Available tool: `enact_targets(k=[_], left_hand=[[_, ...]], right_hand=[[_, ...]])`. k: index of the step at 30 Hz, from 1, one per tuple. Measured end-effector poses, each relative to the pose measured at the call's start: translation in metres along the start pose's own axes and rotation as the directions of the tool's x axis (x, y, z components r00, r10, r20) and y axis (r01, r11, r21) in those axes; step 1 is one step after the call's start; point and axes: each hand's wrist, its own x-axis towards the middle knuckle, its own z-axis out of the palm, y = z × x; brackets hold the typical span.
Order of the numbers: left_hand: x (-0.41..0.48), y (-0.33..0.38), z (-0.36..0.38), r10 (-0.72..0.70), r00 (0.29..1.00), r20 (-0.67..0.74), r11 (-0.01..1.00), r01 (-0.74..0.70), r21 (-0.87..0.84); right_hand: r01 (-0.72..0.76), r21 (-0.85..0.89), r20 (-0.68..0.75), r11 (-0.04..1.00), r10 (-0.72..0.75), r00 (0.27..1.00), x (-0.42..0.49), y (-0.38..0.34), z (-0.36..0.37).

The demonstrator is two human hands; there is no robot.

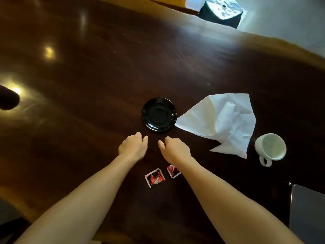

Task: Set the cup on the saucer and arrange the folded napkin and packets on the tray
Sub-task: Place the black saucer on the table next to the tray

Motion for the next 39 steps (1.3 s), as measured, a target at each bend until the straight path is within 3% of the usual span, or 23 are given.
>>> enact_targets(k=[4, 9, 13, 17, 24, 27, 32, 39], left_hand=[[0.014, -0.002, 0.002, -0.005, 1.000, -0.020, 0.999, 0.004, -0.044], [0.032, -0.004, 0.005, -0.014, 1.000, -0.024, 0.985, 0.009, -0.170], [0.042, -0.004, 0.012, -0.039, 0.998, -0.049, 0.974, 0.027, -0.227], [0.052, -0.001, 0.017, -0.089, 0.996, -0.026, 0.918, 0.071, -0.391], [0.062, 0.001, 0.018, -0.074, 0.997, -0.033, 0.832, 0.043, -0.553], [0.066, 0.003, 0.019, -0.085, 0.996, -0.008, 0.775, 0.061, -0.629], [0.070, 0.009, 0.018, -0.185, 0.979, 0.082, 0.566, 0.174, -0.806], [0.052, 0.006, 0.013, -0.189, 0.975, 0.116, 0.488, 0.196, -0.850]], right_hand=[[-0.068, 0.077, 0.011, 0.995, 0.067, 0.998, 0.012, -0.003, 0.001], [-0.197, 0.310, 0.054, 0.930, 0.189, 0.980, 0.027, -0.005, 0.007], [-0.340, 0.652, 0.216, 0.678, 0.264, 0.940, 0.038, -0.006, 0.009], [-0.363, 0.833, 0.282, 0.417, 0.243, 0.928, 0.047, -0.007, 0.009], [-0.316, 0.923, 0.261, 0.219, 0.247, 0.933, 0.056, -0.008, 0.013], [-0.307, 0.934, 0.259, 0.184, 0.243, 0.935, 0.058, -0.011, 0.012], [-0.289, 0.943, 0.241, 0.168, 0.255, 0.936, 0.055, -0.009, 0.010], [-0.310, 0.932, 0.259, 0.187, 0.255, 0.932, 0.038, -0.006, 0.014]])
